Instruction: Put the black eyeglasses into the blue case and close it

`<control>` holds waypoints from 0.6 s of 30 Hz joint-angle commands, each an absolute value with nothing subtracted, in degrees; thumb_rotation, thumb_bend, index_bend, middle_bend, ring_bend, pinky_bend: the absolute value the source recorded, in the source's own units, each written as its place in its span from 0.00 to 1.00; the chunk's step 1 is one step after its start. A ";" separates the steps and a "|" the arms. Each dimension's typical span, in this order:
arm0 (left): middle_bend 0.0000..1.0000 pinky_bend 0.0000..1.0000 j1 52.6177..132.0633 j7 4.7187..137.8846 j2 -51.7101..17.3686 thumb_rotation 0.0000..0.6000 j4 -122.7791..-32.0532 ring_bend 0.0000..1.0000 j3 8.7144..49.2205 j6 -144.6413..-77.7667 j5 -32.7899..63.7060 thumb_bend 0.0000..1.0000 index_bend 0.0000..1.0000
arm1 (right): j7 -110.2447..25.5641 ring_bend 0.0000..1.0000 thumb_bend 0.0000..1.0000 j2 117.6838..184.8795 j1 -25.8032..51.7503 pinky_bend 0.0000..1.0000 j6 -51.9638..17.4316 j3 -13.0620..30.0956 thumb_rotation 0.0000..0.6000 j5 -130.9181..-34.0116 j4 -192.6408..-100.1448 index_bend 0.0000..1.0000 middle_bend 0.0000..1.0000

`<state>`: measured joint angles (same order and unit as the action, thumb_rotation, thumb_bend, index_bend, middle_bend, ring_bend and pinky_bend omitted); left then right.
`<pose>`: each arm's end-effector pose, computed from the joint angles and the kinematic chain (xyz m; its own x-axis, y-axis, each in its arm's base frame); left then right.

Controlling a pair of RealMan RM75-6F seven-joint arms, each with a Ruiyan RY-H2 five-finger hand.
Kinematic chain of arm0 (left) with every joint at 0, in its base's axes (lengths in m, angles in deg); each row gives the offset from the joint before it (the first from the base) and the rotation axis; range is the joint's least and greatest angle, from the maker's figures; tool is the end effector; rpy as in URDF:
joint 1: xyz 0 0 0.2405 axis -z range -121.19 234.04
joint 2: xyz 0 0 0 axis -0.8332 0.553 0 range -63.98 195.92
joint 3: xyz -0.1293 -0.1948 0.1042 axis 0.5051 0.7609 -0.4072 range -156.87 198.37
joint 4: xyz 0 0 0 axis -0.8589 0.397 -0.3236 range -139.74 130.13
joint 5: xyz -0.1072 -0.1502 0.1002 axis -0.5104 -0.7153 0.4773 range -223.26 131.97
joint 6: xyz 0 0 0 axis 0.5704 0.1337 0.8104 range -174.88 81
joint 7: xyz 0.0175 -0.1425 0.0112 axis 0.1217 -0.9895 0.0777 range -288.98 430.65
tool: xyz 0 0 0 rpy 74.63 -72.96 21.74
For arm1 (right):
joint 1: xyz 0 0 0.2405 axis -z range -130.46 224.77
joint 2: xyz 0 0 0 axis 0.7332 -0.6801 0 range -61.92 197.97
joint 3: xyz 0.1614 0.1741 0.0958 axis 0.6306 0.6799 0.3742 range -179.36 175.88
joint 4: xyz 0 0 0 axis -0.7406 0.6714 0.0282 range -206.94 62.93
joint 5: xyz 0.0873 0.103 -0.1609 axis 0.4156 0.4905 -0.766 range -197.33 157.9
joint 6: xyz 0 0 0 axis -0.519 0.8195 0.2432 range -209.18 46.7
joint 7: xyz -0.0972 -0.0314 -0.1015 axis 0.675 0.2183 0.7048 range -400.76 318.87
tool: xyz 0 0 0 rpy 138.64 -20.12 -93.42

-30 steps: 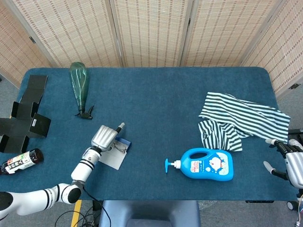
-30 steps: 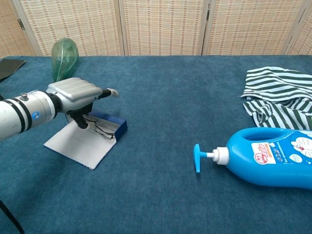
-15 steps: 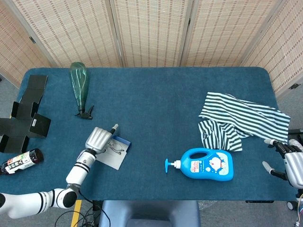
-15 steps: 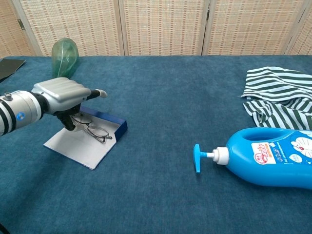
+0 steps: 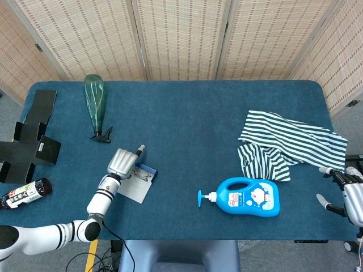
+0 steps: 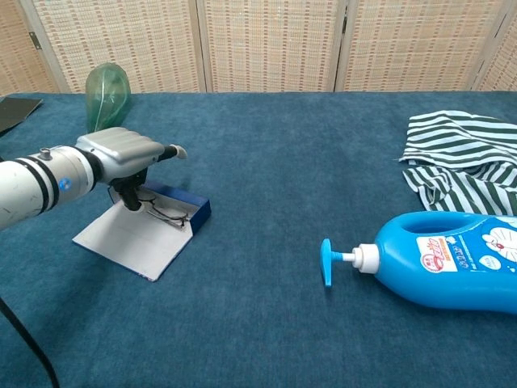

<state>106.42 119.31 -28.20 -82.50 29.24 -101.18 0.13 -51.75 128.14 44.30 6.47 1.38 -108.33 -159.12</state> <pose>-0.1494 0.3690 -0.0425 0.7660 0.2101 0.6076 0.6386 -0.3573 -0.6816 -0.3295 -0.1719 0.1956 0.3717 0.0379 0.9276 -0.9277 -0.0224 0.3727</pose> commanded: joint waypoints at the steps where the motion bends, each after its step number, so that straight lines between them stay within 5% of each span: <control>1: 0.99 1.00 106.88 119.35 -28.61 1.00 -82.11 0.99 29.50 -101.30 -0.62 0.35 0.06 | -51.79 0.45 0.24 128.11 44.35 0.39 6.52 1.41 1.00 -108.27 -159.06 0.26 0.39; 18: 0.98 1.00 106.59 121.08 -24.71 1.00 -89.45 0.99 27.13 -104.83 -2.51 0.29 0.02 | -51.68 0.45 0.24 128.00 44.43 0.39 6.83 1.44 1.00 -108.58 -159.28 0.26 0.39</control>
<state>106.79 121.36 -25.06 -89.08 27.40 -104.54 -2.85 -51.68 128.01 44.43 6.83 1.44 -108.58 -159.29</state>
